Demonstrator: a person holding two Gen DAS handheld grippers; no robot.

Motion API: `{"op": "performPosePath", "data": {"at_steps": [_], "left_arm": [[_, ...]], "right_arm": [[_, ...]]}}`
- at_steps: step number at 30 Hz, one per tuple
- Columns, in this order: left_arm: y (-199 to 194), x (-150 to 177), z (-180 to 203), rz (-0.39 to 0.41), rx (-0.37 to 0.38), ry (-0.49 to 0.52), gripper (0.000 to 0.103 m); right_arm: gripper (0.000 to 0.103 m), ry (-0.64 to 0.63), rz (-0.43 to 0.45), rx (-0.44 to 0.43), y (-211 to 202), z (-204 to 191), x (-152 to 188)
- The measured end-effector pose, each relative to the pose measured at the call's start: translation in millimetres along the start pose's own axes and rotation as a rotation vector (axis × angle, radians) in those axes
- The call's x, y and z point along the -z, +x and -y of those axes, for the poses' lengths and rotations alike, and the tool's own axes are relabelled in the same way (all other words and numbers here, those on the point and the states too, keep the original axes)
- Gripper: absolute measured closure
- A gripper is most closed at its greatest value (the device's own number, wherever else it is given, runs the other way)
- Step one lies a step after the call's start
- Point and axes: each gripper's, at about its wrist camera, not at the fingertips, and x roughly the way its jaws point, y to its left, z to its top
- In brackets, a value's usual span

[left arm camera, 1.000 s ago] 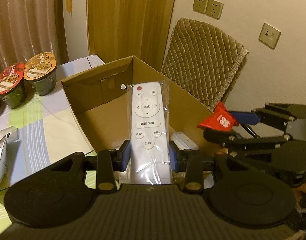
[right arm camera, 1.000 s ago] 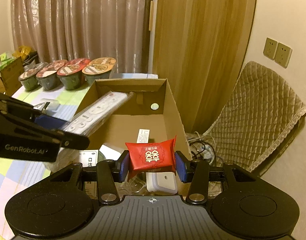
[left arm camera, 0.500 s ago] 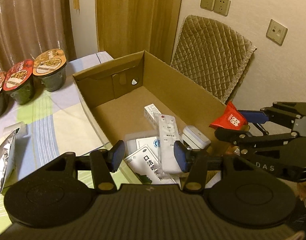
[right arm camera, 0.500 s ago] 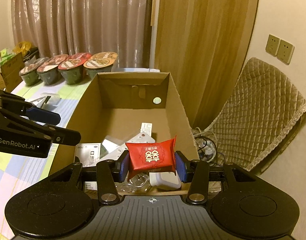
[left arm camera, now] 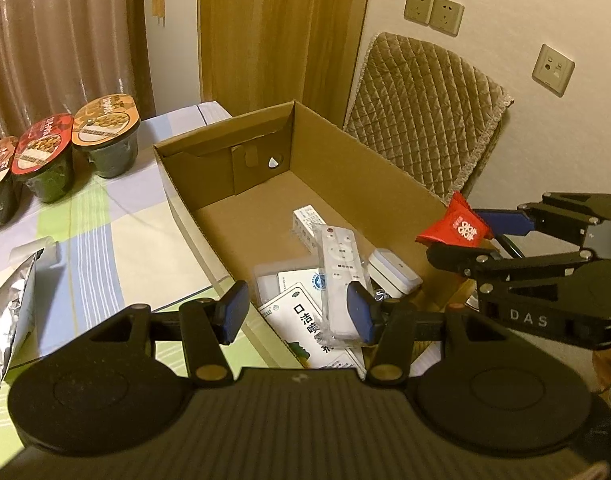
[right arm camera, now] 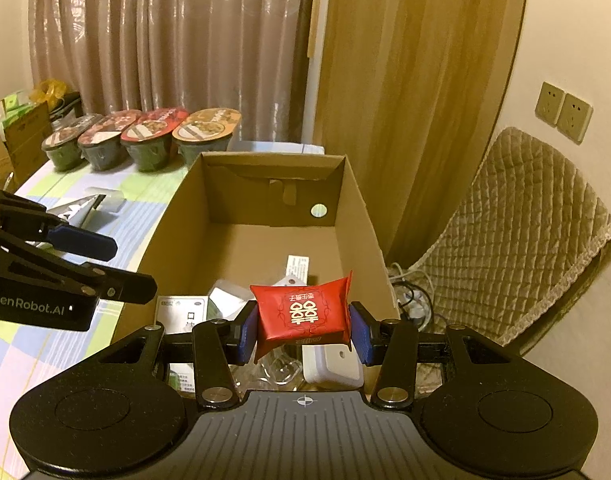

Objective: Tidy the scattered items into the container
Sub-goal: 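Lower the white remote with the left gripper while the right gripper lowers the red packet into the box, then open both grippers and move them back over the silver foil pouch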

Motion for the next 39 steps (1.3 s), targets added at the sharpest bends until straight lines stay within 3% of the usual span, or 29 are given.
{"op": "performPosePath", "data": {"at_steps": [6,7,8,9,14,25,32,39], "left_arm": [[-1,2,-6,-0.003,-0.007,-0.016,0.055],[0,3,-7,-0.005,-0.007,-0.019,0.055],[0,3,-8,-0.007,-0.007,-0.021,0.055],[0,4,-9,-0.009,-0.007,-0.023,0.055],[-2,13,-16,-0.017,-0.017,-0.038,0.055],[-25,59,-40,-0.057,-0.062,-0.101,0.054],[-68,94,-48,-0.050,-0.098,-0.142,0.052],[-125,133,-69,-0.012,-0.156,-0.211,0.047]], "right_arm": [[0.052,-0.014,0.027,-0.008,1,-2,-7],[0.046,-0.021,0.028,-0.017,2,-3,-8],[0.020,-0.025,0.033,-0.022,2,-3,-8],[0.013,-0.021,0.049,-0.020,1,-4,-7],[0.013,0.018,0.042,-0.022,-2,-2,1],[0.013,0.108,-0.004,-0.038,-33,-13,54],[0.013,0.123,-0.004,-0.080,-64,-41,66],[0.013,0.054,0.031,-0.123,-97,-82,64]]}}
